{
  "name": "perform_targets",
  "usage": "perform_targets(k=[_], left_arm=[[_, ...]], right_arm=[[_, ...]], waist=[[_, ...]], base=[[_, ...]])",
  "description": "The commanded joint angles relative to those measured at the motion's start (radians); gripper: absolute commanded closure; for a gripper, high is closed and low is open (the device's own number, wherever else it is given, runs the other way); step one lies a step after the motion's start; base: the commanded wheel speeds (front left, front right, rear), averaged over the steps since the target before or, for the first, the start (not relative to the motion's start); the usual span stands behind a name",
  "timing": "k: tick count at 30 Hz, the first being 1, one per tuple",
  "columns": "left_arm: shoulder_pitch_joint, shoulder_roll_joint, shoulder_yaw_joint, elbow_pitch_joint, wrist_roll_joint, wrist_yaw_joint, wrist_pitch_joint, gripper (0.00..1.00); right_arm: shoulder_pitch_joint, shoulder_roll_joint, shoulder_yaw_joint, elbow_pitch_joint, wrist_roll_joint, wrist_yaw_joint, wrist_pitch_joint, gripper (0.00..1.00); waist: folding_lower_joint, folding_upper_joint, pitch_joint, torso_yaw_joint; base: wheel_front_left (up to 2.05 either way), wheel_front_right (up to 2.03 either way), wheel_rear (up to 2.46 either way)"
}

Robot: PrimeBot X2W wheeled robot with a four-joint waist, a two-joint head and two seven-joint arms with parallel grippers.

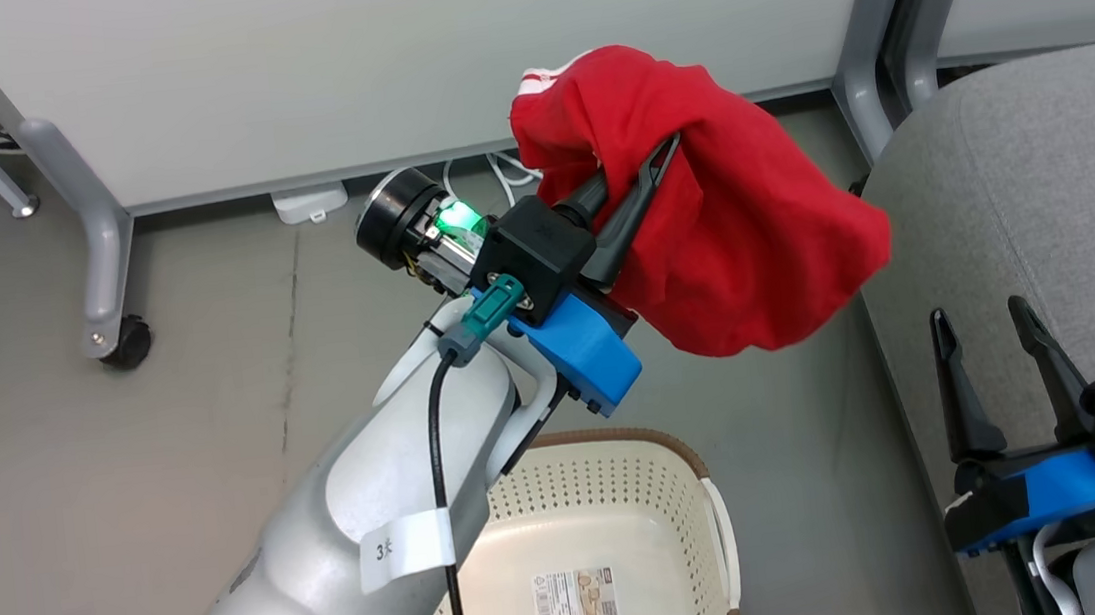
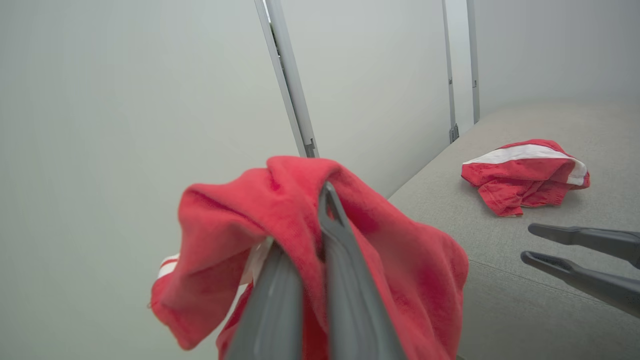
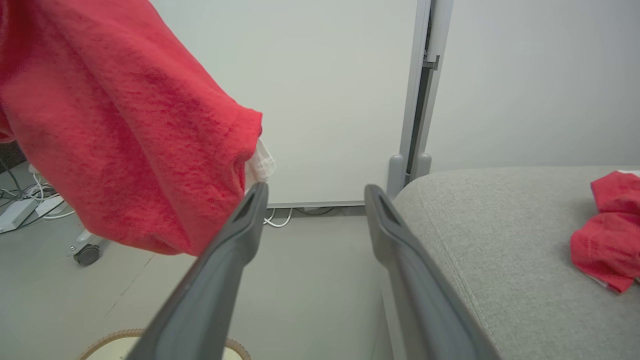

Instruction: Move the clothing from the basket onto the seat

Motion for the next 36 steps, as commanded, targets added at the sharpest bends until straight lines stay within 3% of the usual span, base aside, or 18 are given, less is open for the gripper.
perform_targets(k=[1,22,36], left_arm=[[-0.013,-0.001,0.0,-0.006,0.006,-0.006,-0.005,1.0],[0.028,0.003,-0.034,-0.035,-0.02,0.002,0.003,1.0],[0.012,0.011,-0.044,-0.039,-0.028,0.011,0.007,1.0]], right_arm=[[0.019,0.002,-0.002,0.004,0.003,0.0,0.0,0.0],[0.058,-0.003,0.012,-0.036,-0.013,0.0,0.0,0.0],[-0.081,-0.103,0.247,-0.133,-0.019,0.0,0.0,0.0]], waist=[[0.0001,-0.0001,-0.022,0.003],[0.0001,-0.0001,-0.107,0.019],[0.0001,-0.0001,-0.084,0.017]], base=[[0.0,0.0,0.0],[0.0,0.0,0.0],[0.0,0.0,0.0]])
